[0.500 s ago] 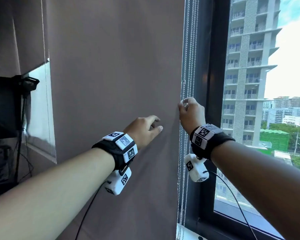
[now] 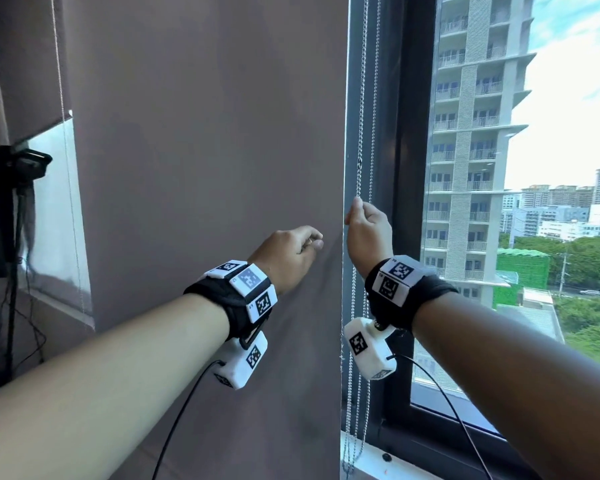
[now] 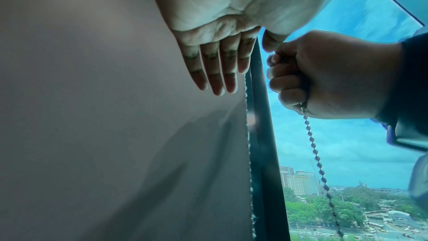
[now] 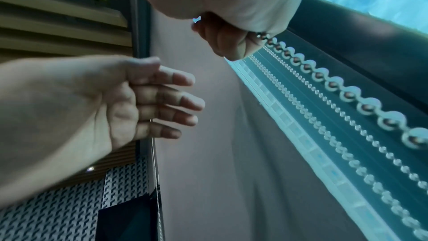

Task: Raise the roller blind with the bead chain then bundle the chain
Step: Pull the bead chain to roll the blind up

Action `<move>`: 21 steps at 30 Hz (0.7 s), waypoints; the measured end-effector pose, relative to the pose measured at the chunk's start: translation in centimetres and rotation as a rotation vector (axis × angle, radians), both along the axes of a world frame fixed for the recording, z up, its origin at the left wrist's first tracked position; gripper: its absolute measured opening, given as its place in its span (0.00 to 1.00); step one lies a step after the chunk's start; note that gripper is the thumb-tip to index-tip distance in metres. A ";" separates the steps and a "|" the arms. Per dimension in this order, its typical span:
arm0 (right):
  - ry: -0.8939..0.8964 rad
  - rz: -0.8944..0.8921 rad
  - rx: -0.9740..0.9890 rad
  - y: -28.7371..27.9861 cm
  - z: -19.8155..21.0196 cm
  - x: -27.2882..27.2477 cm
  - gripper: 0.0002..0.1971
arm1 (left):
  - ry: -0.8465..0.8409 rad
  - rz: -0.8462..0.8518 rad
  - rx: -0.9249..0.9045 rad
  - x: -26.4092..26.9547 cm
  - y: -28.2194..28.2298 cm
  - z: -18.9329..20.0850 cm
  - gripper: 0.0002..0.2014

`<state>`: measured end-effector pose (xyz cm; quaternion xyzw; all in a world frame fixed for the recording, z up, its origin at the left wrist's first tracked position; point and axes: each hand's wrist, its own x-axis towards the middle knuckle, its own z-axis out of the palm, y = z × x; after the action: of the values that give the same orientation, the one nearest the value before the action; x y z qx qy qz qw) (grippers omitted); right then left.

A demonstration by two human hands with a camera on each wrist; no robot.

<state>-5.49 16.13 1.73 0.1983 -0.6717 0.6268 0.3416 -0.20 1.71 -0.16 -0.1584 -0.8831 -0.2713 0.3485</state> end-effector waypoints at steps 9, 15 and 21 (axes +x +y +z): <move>0.097 0.213 -0.082 0.0 -1.9 2.5 0.26 | 0.066 -0.222 0.156 0.8 3.5 0.0 0.19; 0.096 0.286 -0.097 -0.2 -4.5 3.2 0.27 | 0.098 -0.299 0.266 1.6 5.4 0.9 0.19; 0.044 0.255 -0.081 0.1 -8.4 4.4 0.22 | -0.014 -0.389 0.565 1.6 8.0 1.0 0.18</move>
<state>-1.07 16.24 -6.66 0.2819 -0.6076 0.6872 0.2815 1.43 9.69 0.83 -0.2194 -0.7284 -0.5678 0.3144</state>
